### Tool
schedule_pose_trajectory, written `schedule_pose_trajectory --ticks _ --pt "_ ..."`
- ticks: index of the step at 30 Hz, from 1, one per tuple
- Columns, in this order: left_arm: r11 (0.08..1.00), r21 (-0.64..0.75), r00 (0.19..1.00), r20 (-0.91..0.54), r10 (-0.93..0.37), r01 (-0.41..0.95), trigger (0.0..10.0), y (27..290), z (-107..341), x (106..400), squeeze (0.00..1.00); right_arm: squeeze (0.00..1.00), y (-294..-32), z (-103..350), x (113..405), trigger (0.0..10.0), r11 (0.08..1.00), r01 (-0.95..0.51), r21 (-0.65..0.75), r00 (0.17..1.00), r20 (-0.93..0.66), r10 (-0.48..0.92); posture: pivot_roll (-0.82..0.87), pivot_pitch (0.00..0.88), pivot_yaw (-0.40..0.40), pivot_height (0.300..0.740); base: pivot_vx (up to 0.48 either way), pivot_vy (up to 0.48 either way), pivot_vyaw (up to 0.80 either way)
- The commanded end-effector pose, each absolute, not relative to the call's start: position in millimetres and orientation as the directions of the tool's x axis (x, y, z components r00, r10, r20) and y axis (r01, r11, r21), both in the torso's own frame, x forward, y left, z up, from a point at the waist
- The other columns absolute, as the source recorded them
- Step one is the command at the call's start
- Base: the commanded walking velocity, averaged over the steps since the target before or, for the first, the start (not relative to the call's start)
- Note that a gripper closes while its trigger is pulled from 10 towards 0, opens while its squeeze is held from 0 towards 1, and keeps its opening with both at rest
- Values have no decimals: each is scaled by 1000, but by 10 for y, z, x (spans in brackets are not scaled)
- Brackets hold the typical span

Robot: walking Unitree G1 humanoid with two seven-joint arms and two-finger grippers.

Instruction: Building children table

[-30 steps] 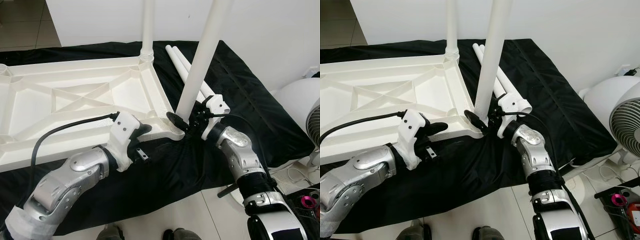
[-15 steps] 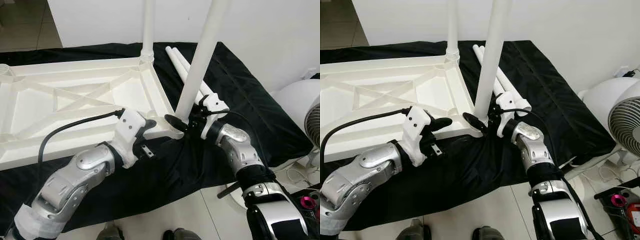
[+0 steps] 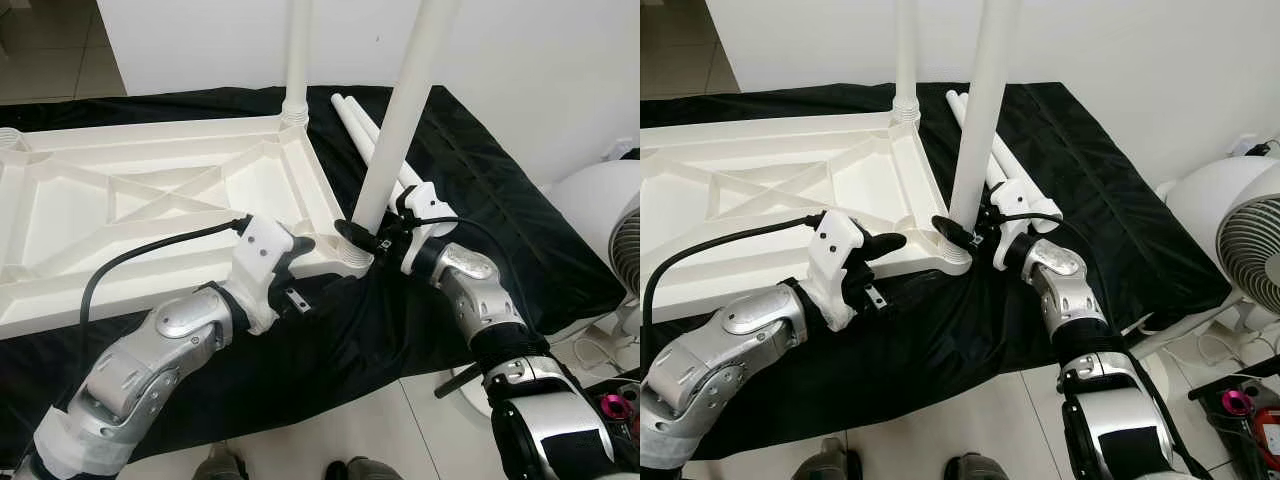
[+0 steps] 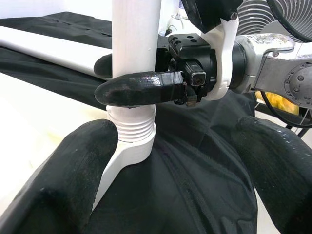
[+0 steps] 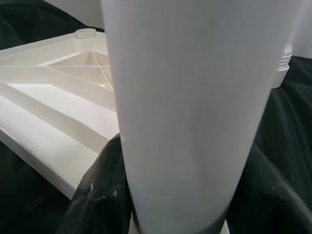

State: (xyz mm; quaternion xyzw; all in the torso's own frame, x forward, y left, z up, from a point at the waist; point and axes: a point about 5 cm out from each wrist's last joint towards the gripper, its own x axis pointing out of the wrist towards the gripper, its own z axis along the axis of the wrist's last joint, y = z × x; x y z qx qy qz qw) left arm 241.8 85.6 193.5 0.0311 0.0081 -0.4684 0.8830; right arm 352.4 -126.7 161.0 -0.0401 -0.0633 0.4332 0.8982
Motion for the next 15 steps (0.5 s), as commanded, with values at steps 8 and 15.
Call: schedule_pose_trajectory --ticks 8,15 --pt "525 57 528 -47 -848 849 10000 852 1940 2409 0 0 -1204 1482 3527 10000 715 -697 -53 712 67 699 19 48 -65 740 0 0 0" --pt "551 67 554 -46 -831 832 10000 894 1932 2438 0 0 -1047 1439 3533 10000 877 -479 -31 876 52 480 20 47 -75 740 0 0 0"
